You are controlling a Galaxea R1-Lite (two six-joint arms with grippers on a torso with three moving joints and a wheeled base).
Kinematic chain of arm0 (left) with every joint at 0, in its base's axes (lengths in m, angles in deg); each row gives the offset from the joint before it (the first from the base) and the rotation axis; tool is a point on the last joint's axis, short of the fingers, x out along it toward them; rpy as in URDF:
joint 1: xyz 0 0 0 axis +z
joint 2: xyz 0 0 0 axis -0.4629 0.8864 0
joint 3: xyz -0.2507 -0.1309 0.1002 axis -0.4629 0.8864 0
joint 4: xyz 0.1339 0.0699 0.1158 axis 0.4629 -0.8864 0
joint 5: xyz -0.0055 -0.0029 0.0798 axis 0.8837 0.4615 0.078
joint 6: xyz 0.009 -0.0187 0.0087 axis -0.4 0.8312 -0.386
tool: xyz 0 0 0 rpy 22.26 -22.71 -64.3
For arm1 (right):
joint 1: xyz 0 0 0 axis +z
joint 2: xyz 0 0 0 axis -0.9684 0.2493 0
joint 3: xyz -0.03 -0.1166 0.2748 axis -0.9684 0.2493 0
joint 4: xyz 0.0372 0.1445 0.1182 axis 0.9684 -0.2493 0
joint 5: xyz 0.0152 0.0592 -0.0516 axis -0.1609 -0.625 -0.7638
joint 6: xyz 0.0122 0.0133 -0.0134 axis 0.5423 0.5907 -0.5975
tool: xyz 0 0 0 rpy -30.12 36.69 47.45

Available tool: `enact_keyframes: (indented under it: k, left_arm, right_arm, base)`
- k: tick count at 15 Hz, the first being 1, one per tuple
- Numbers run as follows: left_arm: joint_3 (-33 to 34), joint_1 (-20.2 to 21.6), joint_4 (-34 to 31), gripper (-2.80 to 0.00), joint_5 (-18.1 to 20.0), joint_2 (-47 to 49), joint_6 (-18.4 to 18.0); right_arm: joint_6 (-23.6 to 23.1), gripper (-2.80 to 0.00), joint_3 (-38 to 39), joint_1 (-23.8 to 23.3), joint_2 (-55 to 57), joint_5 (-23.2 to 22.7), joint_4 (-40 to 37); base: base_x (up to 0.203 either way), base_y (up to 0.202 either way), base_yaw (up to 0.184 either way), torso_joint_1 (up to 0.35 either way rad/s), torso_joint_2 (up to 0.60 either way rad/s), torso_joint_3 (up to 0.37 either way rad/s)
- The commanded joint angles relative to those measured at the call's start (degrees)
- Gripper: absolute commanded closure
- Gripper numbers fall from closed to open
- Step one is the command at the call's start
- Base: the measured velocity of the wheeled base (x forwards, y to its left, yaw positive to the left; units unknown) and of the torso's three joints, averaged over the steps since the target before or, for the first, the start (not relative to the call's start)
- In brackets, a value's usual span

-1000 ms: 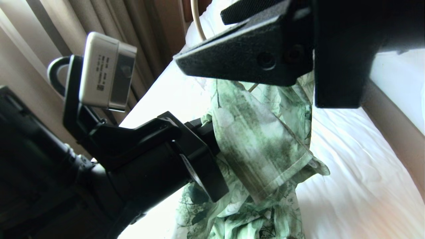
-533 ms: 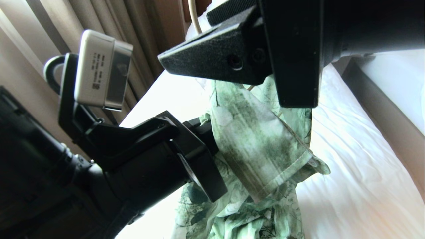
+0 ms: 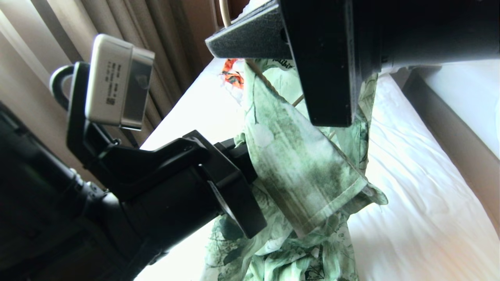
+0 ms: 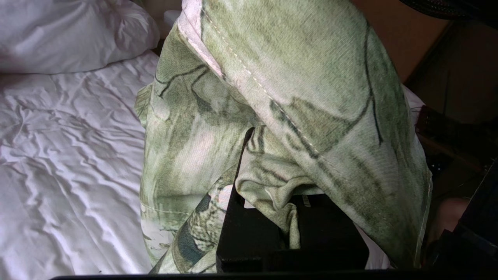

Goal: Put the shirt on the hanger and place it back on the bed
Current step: Take the clothes hanger out of the clothes

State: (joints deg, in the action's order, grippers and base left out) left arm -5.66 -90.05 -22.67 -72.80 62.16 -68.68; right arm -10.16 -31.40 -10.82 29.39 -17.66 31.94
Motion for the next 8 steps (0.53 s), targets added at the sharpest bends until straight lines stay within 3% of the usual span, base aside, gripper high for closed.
enact_keyframes:
  k: [1, 8]
  left_arm:
    - [0.0, -0.1, 0.4, 0.00, 0.0, -0.4, 0.0]
    - [0.6, -1.6, 0.3, 0.00, 0.0, -1.3, -0.1]
  right_arm:
    - [-0.1, 0.00, 0.0, 0.0, -0.1, 0.0, -0.2]
    - [-0.1, 0.00, -0.3, -0.3, -1.3, 0.3, -0.2]
  base:
    - [0.000, 0.000, 0.000, 0.000, 0.00, 0.000]
    - [0.000, 0.000, 0.000, 0.000, 0.00, 0.000]
